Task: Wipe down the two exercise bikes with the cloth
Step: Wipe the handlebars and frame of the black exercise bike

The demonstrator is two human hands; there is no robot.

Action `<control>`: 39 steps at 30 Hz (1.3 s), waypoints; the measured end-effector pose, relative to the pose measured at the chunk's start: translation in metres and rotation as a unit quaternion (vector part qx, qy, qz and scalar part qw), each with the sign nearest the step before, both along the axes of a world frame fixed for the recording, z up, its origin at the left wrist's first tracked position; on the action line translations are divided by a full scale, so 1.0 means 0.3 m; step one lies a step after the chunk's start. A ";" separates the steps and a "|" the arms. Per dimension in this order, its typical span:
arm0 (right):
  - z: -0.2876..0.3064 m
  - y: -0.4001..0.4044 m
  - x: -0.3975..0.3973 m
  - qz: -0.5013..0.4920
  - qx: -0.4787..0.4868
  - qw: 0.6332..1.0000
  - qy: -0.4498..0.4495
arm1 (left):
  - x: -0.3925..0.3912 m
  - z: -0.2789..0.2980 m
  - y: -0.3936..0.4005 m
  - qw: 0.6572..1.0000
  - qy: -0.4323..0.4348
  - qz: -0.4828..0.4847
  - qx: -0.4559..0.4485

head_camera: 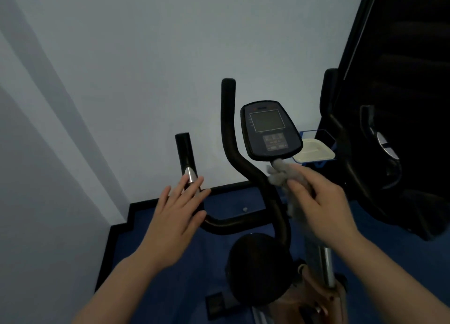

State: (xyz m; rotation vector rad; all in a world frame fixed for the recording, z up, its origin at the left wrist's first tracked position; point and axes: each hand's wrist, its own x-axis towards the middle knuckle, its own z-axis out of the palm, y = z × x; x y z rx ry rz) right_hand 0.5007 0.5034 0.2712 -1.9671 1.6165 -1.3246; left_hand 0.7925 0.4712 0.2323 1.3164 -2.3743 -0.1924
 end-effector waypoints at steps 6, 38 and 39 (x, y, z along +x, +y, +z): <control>-0.031 -0.119 0.149 0.234 0.043 0.927 0.289 | 0.028 -0.012 -0.024 1.000 0.014 0.002 0.002; -0.043 -0.247 0.353 0.312 0.367 0.852 0.207 | 0.111 0.022 -0.179 0.993 -0.074 -0.071 -0.059; -0.040 -0.251 0.368 0.315 0.365 0.854 0.197 | 0.111 0.037 -0.193 0.992 -0.081 -0.080 -0.057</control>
